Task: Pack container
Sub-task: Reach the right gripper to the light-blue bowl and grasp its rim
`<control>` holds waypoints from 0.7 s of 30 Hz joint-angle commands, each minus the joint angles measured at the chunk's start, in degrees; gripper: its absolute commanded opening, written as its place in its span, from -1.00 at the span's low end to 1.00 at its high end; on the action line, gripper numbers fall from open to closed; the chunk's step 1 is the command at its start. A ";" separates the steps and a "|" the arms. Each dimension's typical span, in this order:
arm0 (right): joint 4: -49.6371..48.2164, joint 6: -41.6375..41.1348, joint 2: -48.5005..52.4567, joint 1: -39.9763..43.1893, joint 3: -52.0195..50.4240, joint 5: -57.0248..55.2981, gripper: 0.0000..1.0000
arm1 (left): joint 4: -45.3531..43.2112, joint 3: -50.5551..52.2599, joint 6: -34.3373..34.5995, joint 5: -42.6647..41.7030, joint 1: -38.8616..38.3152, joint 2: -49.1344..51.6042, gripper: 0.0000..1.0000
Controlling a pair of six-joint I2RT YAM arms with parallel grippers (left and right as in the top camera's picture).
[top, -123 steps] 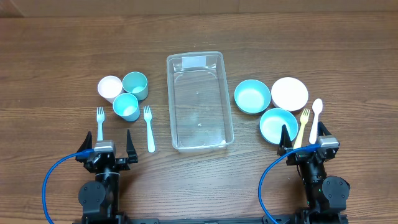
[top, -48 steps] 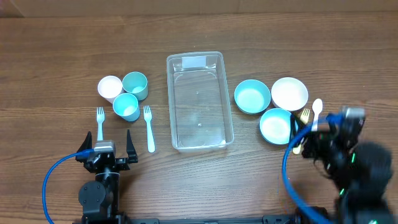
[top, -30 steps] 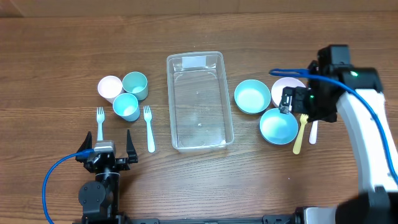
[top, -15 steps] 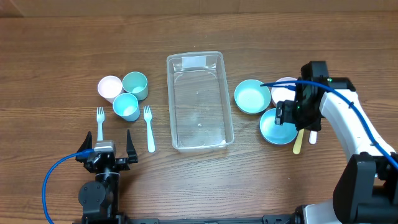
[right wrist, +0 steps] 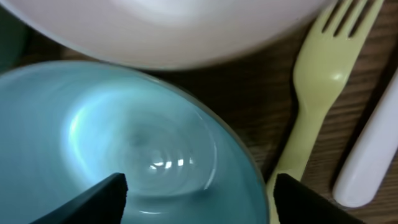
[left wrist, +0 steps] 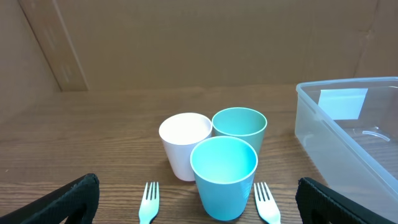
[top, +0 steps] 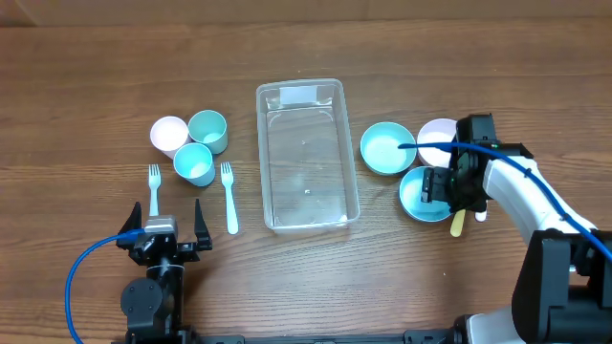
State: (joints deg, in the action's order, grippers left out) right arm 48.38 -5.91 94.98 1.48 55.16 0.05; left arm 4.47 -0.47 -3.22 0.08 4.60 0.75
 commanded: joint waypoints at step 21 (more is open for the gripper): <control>-1.51 -1.70 -0.90 2.12 -0.20 -1.68 -0.92 | -0.04 0.20 -0.87 0.11 -0.11 -0.42 1.00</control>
State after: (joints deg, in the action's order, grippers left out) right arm 46.78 -7.46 94.78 3.38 54.59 -0.82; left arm 4.47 -0.47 -3.22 0.08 4.60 0.75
